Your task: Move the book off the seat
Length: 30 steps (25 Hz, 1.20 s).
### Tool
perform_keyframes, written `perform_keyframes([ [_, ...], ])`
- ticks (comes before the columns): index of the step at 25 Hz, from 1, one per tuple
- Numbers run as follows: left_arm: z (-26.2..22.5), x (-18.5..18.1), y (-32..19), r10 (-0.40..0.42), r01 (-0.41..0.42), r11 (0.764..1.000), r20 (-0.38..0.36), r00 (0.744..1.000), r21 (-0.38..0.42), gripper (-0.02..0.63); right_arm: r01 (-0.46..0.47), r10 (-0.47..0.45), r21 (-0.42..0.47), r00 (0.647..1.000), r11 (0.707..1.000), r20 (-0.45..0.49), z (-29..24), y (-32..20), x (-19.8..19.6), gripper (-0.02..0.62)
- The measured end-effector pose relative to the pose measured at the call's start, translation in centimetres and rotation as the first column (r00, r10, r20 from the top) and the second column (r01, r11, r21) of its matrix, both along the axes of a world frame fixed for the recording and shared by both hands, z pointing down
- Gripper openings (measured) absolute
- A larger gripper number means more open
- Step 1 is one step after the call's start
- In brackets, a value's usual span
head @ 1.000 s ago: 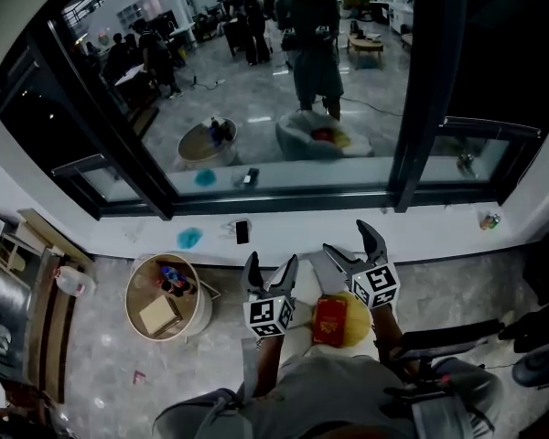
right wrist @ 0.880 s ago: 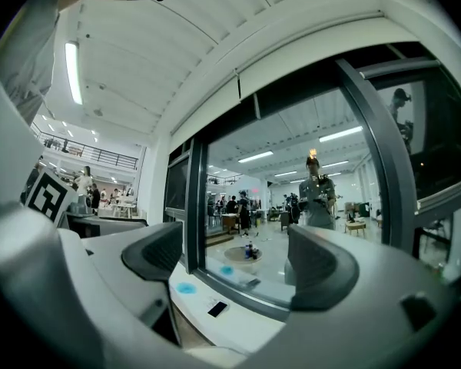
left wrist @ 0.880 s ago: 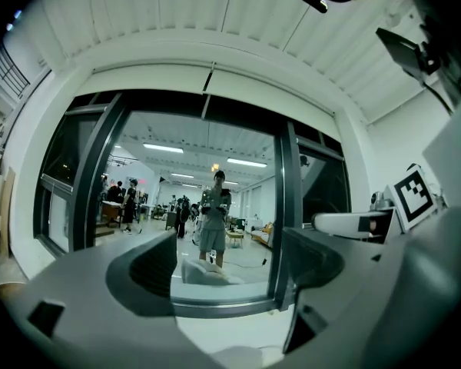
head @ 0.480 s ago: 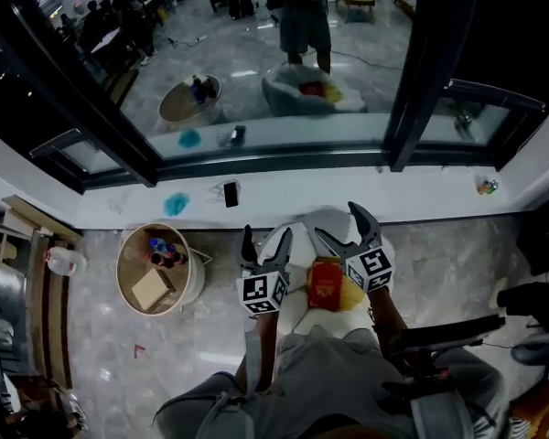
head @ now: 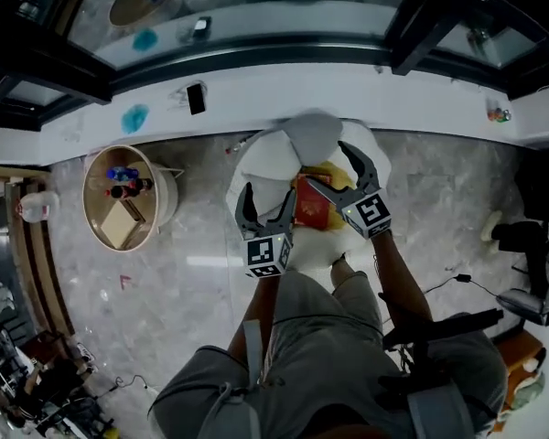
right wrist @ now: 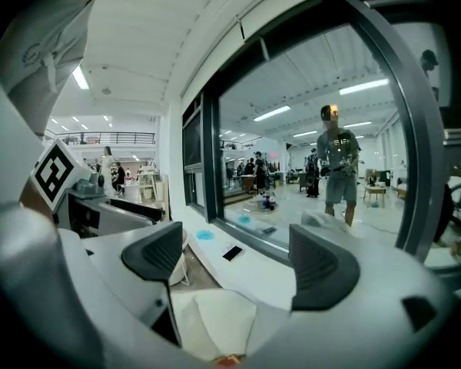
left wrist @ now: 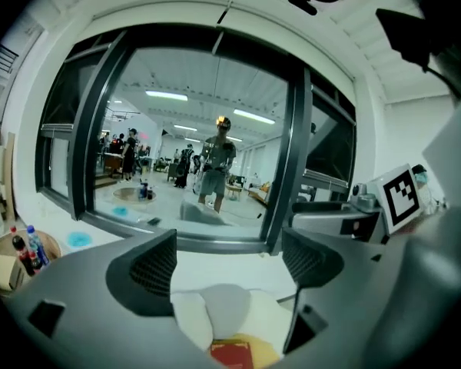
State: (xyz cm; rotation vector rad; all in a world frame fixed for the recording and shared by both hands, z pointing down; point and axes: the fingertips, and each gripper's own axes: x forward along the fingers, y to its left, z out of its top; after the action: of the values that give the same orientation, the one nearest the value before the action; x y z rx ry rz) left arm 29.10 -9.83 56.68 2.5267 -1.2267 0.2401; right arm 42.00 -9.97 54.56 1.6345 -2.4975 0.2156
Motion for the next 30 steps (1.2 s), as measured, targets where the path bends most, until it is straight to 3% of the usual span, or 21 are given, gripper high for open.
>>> perform_keyframes([
  [4, 9.0, 0.6, 1.3, 0.006, -0.003, 0.997, 0.039, 0.999, -0.083, 0.419, 0.085, -0.089, -0.082, 0.995, 0.993, -0.044, 8.0, -0.1, -0.4, 0.436],
  [9, 21.8, 1.3, 3.5, -0.024, 0.041, 0.977, 0.085, 0.996, -0.211, 0.425, 0.221, -0.241, -0.202, 0.967, 0.954, -0.079, 21.4, 0.3, -0.4, 0.436],
  [16, 39.0, 2.3, 8.1, -0.034, 0.061, 0.914, 0.074, 0.997, -0.402, 0.443, 0.326, -0.373, -0.345, 0.924, 0.88, -0.078, 41.6, 0.9, -0.2, 0.436],
  [18, 43.7, 2.1, 9.8, -0.049, 0.079, 0.885, 0.077, 0.996, -0.458, 0.446, 0.351, -0.409, -0.387, 0.909, 0.853, -0.078, 46.7, 1.3, -0.5, 0.436],
  [20, 48.4, 1.7, 12.1, -0.088, 0.116, 0.834, 0.078, 0.993, -0.54, 0.449, 0.37, -0.44, -0.428, 0.895, 0.824, -0.072, 51.1, 2.3, -0.7, 0.436],
  [24, 57.3, 2.1, 18.0, -0.192, 0.211, 0.69, 0.106, 0.976, -0.693, 0.478, 0.394, -0.484, -0.505, 0.874, 0.768, -0.053, 58.6, 4.5, 0.1, 0.436],
  [30, 66.7, 3.5, 22.7, -0.343, 0.299, 0.503, 0.13, 0.93, -0.811, 0.526, 0.401, -0.517, -0.574, 0.855, 0.714, -0.045, 64.9, 4.0, 1.2, 0.436],
])
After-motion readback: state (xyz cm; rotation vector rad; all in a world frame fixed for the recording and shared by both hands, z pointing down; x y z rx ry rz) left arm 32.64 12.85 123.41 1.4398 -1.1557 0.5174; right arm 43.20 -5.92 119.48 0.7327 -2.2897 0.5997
